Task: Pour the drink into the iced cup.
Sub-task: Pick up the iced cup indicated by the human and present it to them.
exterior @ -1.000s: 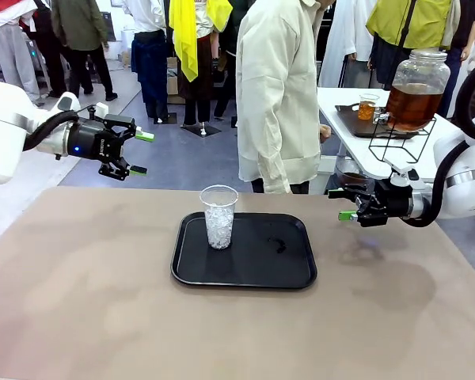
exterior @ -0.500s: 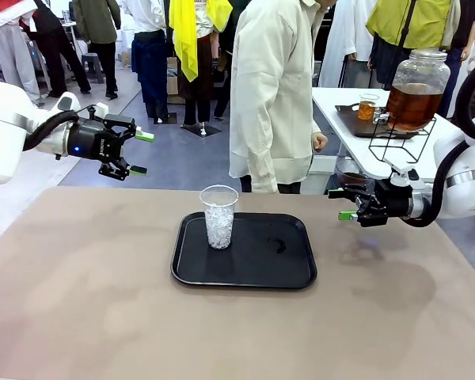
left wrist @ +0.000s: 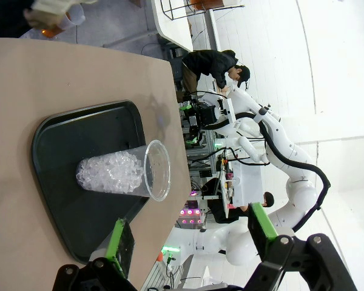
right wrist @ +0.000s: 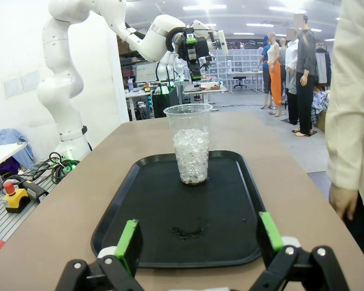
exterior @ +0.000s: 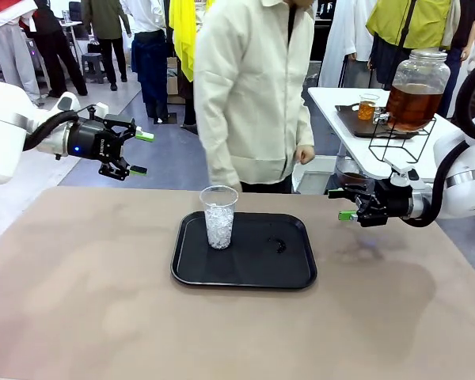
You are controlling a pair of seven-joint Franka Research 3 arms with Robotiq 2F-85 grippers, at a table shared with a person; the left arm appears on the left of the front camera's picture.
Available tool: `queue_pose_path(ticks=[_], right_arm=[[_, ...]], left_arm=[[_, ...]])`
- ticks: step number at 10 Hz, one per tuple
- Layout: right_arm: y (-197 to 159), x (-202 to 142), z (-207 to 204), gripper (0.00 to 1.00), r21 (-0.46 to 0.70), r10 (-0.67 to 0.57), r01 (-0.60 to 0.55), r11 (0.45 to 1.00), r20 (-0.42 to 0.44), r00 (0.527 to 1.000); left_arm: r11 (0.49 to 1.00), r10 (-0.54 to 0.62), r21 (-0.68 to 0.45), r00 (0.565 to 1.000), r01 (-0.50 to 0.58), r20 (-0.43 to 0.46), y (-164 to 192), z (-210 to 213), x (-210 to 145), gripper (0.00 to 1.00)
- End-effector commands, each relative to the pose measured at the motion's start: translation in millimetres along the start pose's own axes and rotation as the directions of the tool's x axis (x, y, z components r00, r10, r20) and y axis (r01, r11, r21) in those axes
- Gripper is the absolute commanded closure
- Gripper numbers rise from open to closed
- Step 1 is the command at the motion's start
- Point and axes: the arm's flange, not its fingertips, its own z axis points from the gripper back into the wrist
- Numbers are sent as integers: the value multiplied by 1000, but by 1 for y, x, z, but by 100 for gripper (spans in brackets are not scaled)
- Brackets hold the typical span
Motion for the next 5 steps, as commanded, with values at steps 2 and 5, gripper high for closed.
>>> queue_pose_path(ticks=[2, 5], right_arm=[[0, 3, -2, 0, 2, -4, 4, 1000, -3, 1000], [0, 3, -2, 0, 2, -4, 4, 1000, -3, 1000]], left_arm=[[1000, -4, -1, 1000, 4, 0, -1, 0, 0, 0], [1000, -4, -1, 1000, 4, 0, -1, 0, 0, 0]])
